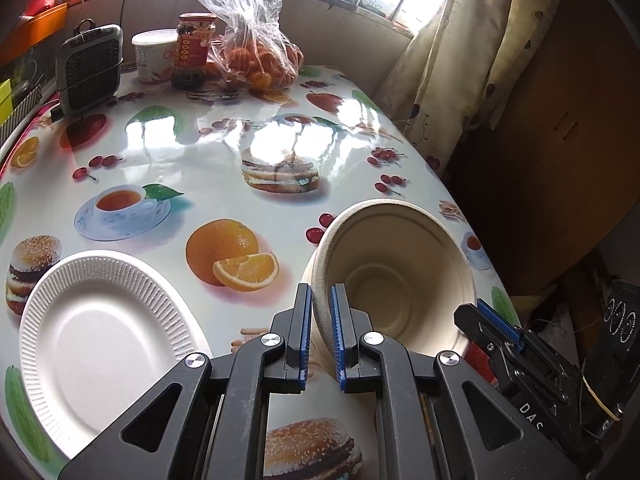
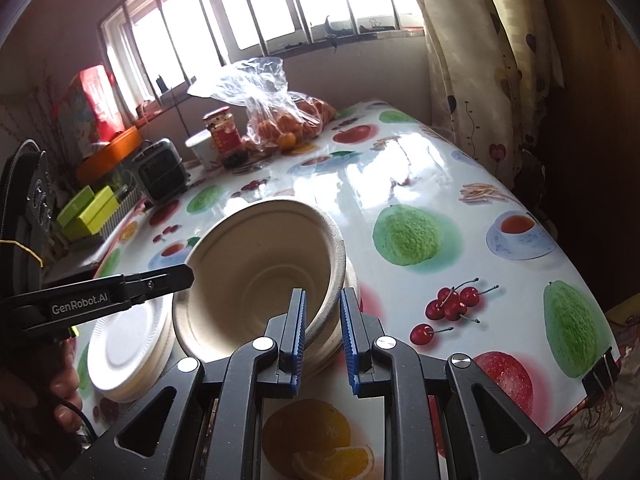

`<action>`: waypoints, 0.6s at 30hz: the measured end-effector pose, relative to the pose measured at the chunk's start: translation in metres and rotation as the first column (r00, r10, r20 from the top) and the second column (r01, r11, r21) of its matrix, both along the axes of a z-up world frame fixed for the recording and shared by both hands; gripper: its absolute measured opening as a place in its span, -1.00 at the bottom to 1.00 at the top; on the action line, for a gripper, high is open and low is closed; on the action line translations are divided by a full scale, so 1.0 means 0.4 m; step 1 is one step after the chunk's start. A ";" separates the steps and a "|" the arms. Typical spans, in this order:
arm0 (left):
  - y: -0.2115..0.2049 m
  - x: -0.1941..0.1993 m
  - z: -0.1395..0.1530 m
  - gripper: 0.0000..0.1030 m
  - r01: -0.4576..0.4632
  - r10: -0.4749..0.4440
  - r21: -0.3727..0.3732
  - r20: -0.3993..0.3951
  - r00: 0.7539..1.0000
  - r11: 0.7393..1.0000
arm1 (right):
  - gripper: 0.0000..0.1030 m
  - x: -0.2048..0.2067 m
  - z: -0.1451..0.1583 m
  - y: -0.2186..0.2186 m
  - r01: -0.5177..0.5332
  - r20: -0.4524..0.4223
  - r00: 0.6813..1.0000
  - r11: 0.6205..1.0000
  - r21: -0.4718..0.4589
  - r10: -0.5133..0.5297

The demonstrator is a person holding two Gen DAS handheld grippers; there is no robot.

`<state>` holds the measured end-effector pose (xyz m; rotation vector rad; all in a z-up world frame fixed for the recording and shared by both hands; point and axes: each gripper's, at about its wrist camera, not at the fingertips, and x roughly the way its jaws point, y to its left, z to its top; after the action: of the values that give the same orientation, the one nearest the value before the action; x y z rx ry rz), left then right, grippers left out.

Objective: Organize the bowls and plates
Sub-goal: 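Carry the gripped kraft bowl with both tools onto the bowl stack, then lower the bowl into the stack and open both tools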

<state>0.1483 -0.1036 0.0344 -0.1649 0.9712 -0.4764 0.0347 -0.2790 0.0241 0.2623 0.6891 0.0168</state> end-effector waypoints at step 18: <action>-0.001 0.006 -0.020 -0.80 -0.005 0.005 0.005 -0.026 1.000 1.000 | -0.63 0.012 -0.028 -0.003 -0.001 -0.030 1.000 1.000 0.010 0.002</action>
<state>0.1509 -0.1040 0.0263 -0.1693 0.9975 -0.4679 0.0395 -0.2802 0.0129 0.2721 0.7190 0.0177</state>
